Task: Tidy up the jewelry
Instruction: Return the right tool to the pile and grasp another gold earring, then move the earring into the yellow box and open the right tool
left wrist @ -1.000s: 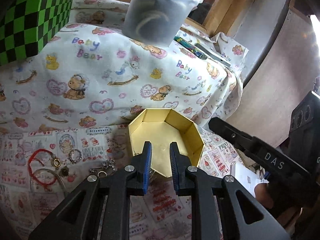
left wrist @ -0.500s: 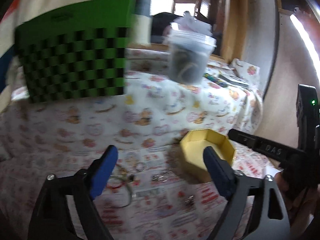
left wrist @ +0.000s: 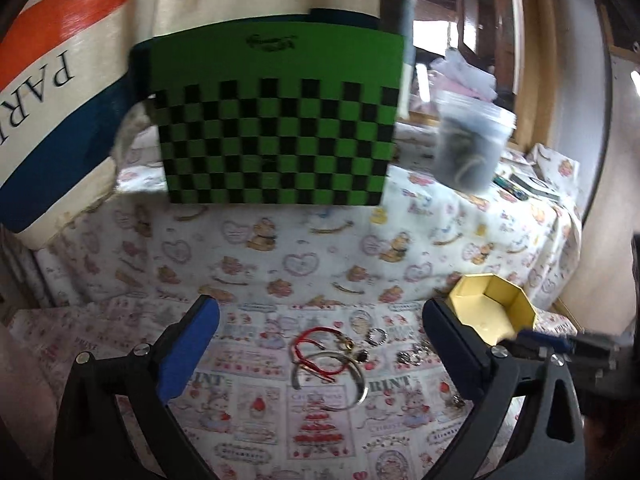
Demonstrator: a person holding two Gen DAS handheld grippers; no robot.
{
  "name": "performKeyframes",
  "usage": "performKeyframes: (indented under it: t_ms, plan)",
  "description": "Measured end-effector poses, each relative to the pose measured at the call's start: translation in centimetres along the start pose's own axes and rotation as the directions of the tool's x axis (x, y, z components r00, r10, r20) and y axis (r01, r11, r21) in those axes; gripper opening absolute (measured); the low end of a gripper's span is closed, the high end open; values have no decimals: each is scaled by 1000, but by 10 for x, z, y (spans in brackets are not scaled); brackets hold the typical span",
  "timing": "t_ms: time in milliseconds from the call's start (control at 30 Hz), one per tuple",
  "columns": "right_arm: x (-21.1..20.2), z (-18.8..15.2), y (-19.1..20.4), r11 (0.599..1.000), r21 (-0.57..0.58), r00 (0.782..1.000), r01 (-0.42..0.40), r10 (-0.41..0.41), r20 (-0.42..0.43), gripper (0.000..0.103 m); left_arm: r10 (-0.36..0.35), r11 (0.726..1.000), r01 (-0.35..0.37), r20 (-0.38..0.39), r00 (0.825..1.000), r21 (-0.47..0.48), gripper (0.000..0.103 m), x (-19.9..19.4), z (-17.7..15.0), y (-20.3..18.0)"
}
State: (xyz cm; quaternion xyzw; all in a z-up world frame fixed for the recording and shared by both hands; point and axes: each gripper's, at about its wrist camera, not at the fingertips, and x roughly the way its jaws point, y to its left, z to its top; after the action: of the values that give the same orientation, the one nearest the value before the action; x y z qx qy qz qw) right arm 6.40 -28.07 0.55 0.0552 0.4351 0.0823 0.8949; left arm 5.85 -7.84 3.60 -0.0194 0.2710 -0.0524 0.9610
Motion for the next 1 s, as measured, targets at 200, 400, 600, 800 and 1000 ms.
performKeyframes:
  t_ms: [200, 400, 600, 800, 1000]
  plan:
    - [27, -14, 11, 1000, 3, 991, -16, 16, -132, 35, 23, 999, -23, -17, 1000, -25, 101, 4, -1, 7]
    - [41, -21, 14, 1000, -13, 984, -12, 9, -178, 35, 67, 997, -68, -40, 997, -35, 101, 13, -5, 12]
    - [50, -23, 21, 999, -36, 978, -30, 22, -206, 19, 88, 994, -91, -55, 995, -64, 101, 16, -7, 18]
    - [51, -22, 23, 998, -60, 983, -23, 12, -184, 13, 100, 993, -103, -50, 994, -59, 101, 16, -6, 18]
    - [37, -15, 15, 997, -3, 991, -75, 74, -108, 13, 109, 992, -112, -46, 993, -59, 101, 16, -5, 19]
